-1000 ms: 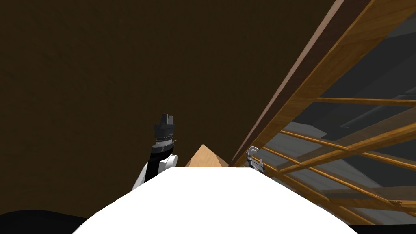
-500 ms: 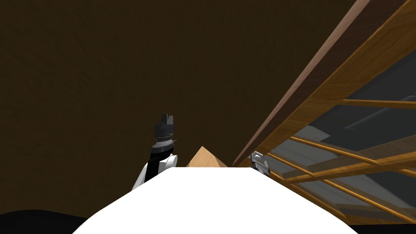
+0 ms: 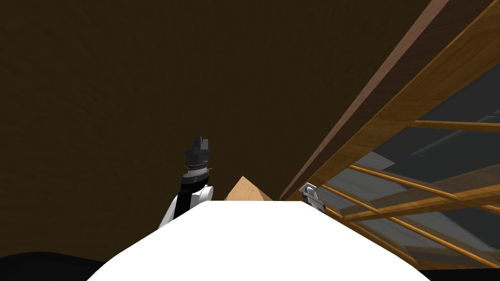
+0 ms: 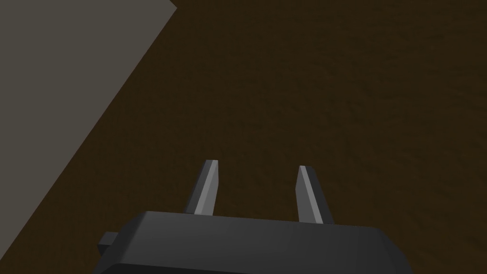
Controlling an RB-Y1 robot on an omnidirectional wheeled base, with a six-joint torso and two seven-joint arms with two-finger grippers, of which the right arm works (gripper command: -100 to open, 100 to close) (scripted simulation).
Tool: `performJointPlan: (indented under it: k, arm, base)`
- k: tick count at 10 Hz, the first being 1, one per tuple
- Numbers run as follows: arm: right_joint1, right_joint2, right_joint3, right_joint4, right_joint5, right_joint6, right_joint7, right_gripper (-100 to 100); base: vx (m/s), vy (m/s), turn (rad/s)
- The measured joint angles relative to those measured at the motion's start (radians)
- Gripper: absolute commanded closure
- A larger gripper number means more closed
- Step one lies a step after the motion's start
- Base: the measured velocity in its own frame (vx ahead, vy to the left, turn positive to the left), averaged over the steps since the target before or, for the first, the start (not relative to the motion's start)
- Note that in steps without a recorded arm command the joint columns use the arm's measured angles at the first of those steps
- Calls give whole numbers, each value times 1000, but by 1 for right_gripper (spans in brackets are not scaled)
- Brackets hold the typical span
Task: Pull the door open
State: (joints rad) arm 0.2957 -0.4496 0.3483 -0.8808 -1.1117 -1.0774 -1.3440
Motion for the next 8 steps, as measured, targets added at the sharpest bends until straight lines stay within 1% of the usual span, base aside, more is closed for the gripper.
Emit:
performJointPlan:
  k: [2,3,4,6,8]
  arm:
    - [0,0,0,0,0,1,0,100]
    - [0,0,0,0,0,1,0,100]
    - [-2,-6,6,0,6,-5,-5,100]
    - [13,-18,22,-30,16,-5,-6,100]
    - [8,-27,45,-24,31,-10,-23,100]
  base:
    - [0,0,0]
    - [-125,4,48]
    - [-173,12,58]
    - [-172,36,39]
    - [-226,37,51]
